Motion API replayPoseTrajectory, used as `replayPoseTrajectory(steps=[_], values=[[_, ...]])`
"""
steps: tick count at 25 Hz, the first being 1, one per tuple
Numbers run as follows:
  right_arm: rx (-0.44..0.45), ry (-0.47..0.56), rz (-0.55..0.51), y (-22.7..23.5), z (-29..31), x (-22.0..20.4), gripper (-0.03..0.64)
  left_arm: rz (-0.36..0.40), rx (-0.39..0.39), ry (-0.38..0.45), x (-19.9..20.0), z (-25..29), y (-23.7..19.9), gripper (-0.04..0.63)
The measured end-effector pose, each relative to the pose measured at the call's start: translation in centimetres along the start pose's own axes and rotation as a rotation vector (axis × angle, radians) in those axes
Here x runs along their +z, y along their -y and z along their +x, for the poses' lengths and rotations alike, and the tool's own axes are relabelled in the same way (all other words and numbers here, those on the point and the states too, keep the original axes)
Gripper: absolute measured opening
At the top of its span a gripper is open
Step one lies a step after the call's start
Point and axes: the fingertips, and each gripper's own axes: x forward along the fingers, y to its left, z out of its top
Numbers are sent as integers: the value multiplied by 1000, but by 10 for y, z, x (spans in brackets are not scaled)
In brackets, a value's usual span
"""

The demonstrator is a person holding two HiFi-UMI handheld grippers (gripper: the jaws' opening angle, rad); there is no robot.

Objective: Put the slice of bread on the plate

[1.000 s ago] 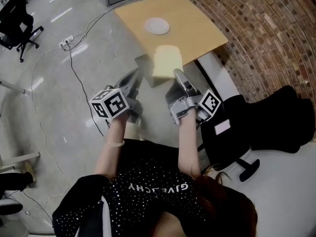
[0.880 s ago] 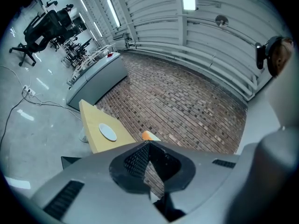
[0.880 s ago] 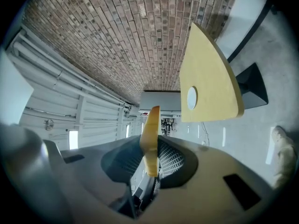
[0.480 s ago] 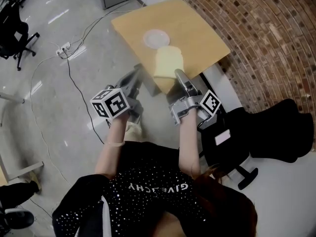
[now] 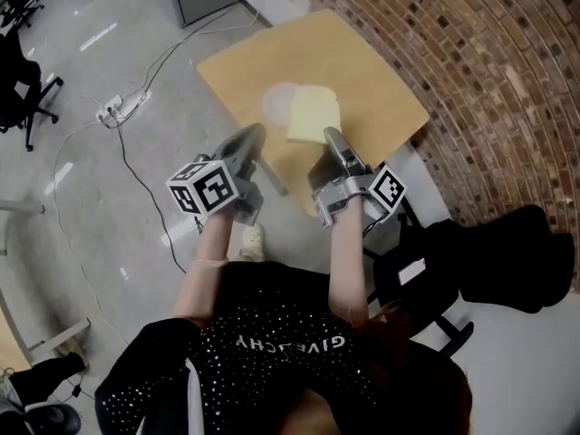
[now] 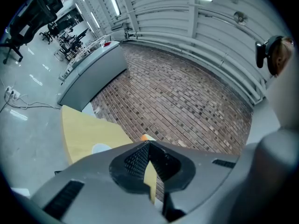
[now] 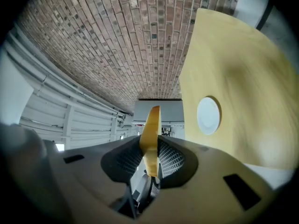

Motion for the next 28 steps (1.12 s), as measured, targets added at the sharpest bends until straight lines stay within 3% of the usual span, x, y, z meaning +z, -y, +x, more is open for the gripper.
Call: replayPoseTrajectory(steps=[8, 15, 23, 28], values=[[-13, 50, -25, 16, 48, 24, 89, -15, -23, -46, 21, 45, -43, 11], [-122, 79, -62, 49, 53, 40, 89, -74, 4, -84, 0, 53, -70, 11], [-235, 30, -117, 100, 88, 45, 89, -132, 44, -96, -13, 68, -97, 11], [-297, -29, -94, 131, 114, 43, 89, -181, 72, -78, -12, 72, -112, 11]])
